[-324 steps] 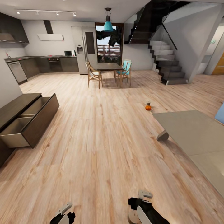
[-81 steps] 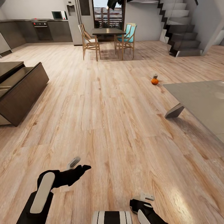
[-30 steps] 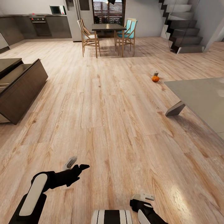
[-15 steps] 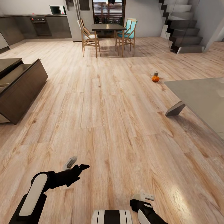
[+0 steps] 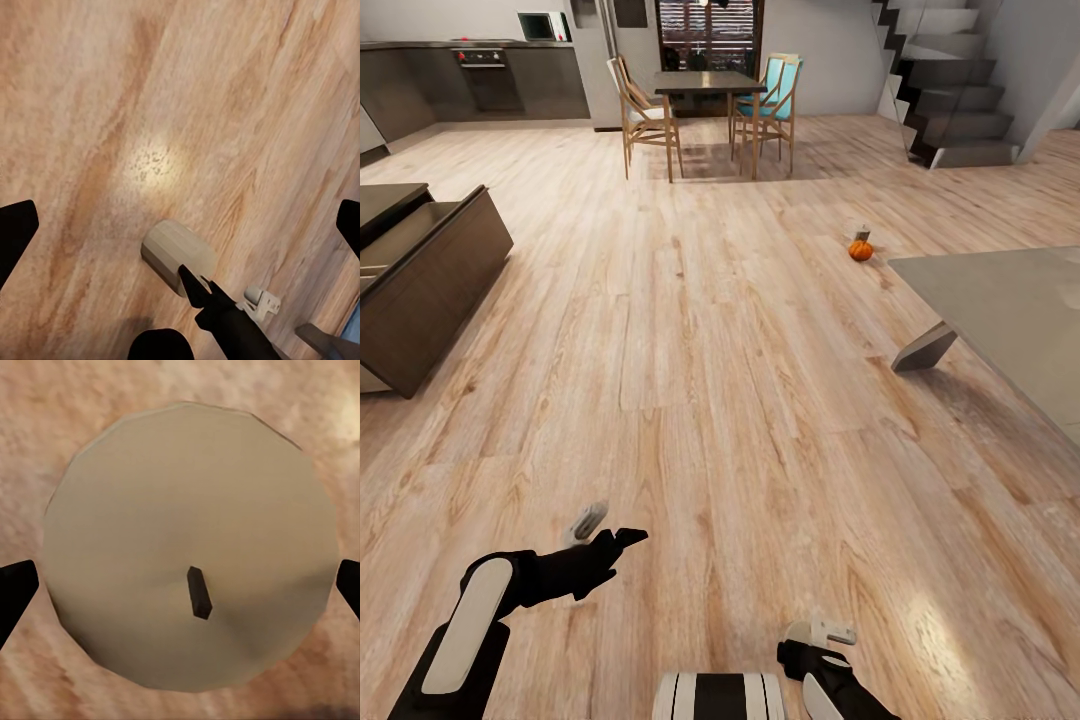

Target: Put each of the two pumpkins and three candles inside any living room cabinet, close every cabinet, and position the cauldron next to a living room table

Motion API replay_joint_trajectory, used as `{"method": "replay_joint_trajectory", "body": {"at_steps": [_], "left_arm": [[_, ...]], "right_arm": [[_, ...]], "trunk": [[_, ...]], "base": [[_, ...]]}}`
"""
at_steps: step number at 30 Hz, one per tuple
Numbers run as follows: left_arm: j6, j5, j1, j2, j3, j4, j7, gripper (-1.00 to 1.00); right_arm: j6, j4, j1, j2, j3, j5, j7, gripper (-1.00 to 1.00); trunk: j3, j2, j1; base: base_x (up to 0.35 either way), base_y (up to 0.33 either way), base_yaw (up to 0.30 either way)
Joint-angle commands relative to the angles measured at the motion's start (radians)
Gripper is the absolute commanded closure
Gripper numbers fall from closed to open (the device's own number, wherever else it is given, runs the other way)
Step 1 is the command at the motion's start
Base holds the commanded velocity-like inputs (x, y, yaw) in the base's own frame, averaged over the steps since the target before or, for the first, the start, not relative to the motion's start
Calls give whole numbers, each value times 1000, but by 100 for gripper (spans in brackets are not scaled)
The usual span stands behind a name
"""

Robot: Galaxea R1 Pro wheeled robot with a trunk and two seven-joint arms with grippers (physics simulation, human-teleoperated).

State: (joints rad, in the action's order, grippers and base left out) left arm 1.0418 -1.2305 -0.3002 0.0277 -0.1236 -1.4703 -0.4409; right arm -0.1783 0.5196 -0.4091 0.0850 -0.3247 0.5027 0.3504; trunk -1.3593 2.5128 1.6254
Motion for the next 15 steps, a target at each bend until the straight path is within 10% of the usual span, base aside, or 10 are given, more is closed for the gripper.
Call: {"method": "replay_joint_trajectory", "body": {"at_steps": [1,13,14,15], "left_arm": [[3,-11,0,0,-1,-1,-10,-100],[3,-11,0,0,-1,-1,-10,-100],[3,-11,0,0,-1,-1,-10,-100],[3,-11,0,0,-1,-1,-10,-100]], "right_arm": [[-4,2,0,-1,-7,7,9,-100],[-4,2,0,1,-6,6,9,-100],[-5,2,0,1,-6,6,9,100],[-5,2,0,0,-6,7,9,100]], "trunk": [[-1,0,0],[-1,0,0],[-1,0,0],[-1,0,0]], "base": [[0,0,0],[0,0,0],[0,0,0],[0,0,0]]}}
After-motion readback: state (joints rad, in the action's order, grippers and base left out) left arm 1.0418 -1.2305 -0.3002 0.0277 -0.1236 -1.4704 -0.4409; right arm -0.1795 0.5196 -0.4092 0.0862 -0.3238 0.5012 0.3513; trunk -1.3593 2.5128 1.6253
